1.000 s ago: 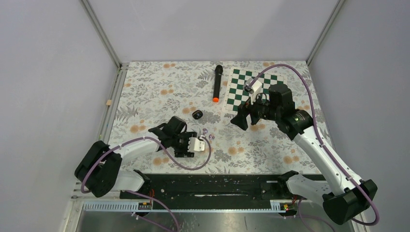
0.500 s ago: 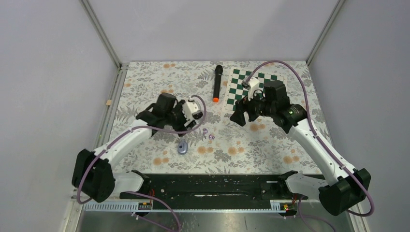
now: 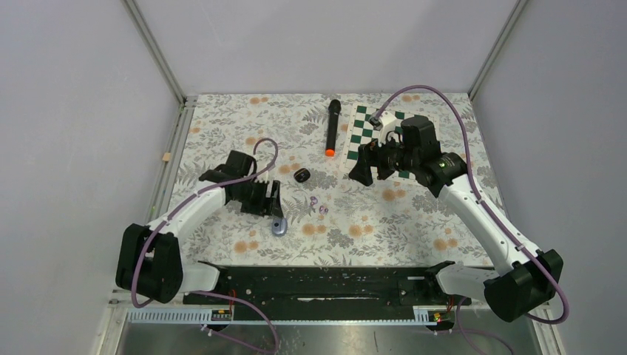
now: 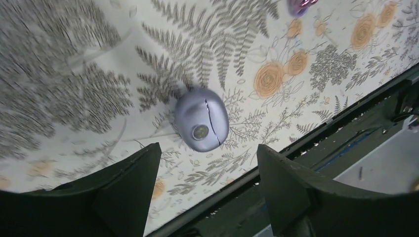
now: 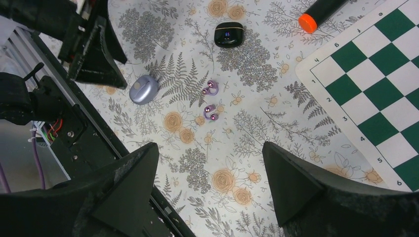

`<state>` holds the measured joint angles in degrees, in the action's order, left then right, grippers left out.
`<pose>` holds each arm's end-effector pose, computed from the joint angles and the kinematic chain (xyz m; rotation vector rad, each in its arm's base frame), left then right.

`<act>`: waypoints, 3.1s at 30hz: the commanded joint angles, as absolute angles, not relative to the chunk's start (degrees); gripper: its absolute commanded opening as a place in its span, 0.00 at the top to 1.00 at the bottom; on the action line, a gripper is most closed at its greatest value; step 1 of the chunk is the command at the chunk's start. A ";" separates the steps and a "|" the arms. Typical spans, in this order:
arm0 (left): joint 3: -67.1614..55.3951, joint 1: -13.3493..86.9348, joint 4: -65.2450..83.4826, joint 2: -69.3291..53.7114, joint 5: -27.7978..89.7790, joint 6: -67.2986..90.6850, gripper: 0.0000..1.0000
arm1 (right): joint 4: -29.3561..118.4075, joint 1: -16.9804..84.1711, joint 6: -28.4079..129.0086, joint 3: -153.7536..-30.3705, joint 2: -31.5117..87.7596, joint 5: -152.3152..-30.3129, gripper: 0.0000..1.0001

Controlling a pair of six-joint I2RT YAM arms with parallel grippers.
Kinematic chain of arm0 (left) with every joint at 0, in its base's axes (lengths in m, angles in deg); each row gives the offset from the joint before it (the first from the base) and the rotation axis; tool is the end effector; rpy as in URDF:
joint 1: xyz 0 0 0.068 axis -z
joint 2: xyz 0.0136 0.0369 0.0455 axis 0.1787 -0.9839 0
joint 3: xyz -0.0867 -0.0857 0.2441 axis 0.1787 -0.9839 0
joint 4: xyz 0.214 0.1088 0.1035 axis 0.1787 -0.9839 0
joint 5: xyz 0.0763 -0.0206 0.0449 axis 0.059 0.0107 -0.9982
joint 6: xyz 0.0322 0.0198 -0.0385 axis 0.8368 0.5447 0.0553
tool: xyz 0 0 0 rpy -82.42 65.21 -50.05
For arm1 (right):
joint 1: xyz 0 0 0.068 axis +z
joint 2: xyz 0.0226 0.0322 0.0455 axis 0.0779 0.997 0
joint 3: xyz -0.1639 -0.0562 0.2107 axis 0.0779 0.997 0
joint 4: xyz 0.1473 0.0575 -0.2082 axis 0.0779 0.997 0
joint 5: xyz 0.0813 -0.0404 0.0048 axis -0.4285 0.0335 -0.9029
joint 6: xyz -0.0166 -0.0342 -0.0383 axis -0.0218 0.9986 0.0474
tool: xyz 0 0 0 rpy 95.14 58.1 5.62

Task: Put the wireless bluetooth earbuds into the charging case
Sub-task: Move the charging case to the center of the board, then pick up the charging case from the center of the board.

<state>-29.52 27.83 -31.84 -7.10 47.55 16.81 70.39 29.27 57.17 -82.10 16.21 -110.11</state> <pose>0.2258 -0.0871 0.2177 0.3944 2.6943 -0.7106 0.2349 0.1259 0.3522 -0.7303 1.9893 0.7419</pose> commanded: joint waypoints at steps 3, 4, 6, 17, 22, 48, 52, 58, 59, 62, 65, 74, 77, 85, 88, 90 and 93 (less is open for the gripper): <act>-36.39 27.50 -24.68 -6.38 48.13 4.42 0.25 | 68.87 28.99 54.82 -83.62 15.97 -110.81 0.15; -36.78 27.64 -24.35 -7.48 48.27 3.93 0.25 | 68.42 29.03 54.59 -83.39 16.07 -111.05 0.16; -37.48 28.07 -22.63 -8.36 49.12 3.64 0.25 | 67.76 28.98 54.04 -83.18 16.35 -111.33 0.16; -35.19 37.48 -18.17 -14.04 55.05 4.33 0.26 | 66.61 28.89 53.46 -82.63 16.38 -111.05 0.16; -30.64 36.71 -28.24 -11.93 53.44 8.16 0.26 | 67.47 28.90 55.76 -81.35 15.23 -110.04 0.16; -20.07 4.85 -41.83 15.95 40.83 9.16 0.25 | 81.36 58.71 37.93 -101.85 47.97 -96.66 0.24; -20.76 0.85 -43.00 18.65 41.61 9.09 0.25 | 81.41 61.99 34.54 -104.59 54.62 -93.04 0.21; -22.63 -2.61 -44.55 21.63 44.11 7.64 0.26 | 82.27 65.70 32.53 -107.98 59.19 -84.96 0.17; -22.84 -2.73 -44.65 22.01 44.24 7.52 0.26 | 82.45 66.10 32.25 -108.51 59.77 -84.09 0.16; -23.45 -2.98 -44.68 22.66 44.55 7.50 0.27 | 82.98 67.22 31.35 -109.78 61.68 -80.94 0.15; -23.56 -3.07 -44.90 22.60 44.79 7.61 0.27 | 82.98 67.59 30.46 -110.94 63.58 -79.13 0.17; -22.88 -3.98 -45.27 21.37 44.84 7.89 0.27 | 83.66 68.20 29.83 -113.01 69.50 -76.53 0.23; -22.62 -4.74 -45.18 20.74 45.45 7.40 0.27 | 83.69 68.34 29.76 -113.28 70.61 -76.19 0.24; -24.24 -5.27 -43.50 20.72 47.89 6.48 0.28 | 82.85 69.67 31.93 -111.26 70.91 -75.83 0.38; -25.98 -5.19 -41.37 20.81 50.49 6.20 0.29 | 81.75 69.57 35.11 -109.20 67.84 -74.79 0.49; -27.17 -4.91 -38.31 20.11 53.16 5.82 0.30 | 79.68 69.38 38.31 -106.23 63.41 -75.29 0.59; -27.14 -2.48 -33.63 17.46 55.08 6.38 0.30 | 76.05 69.13 44.85 -100.27 52.38 -76.08 0.68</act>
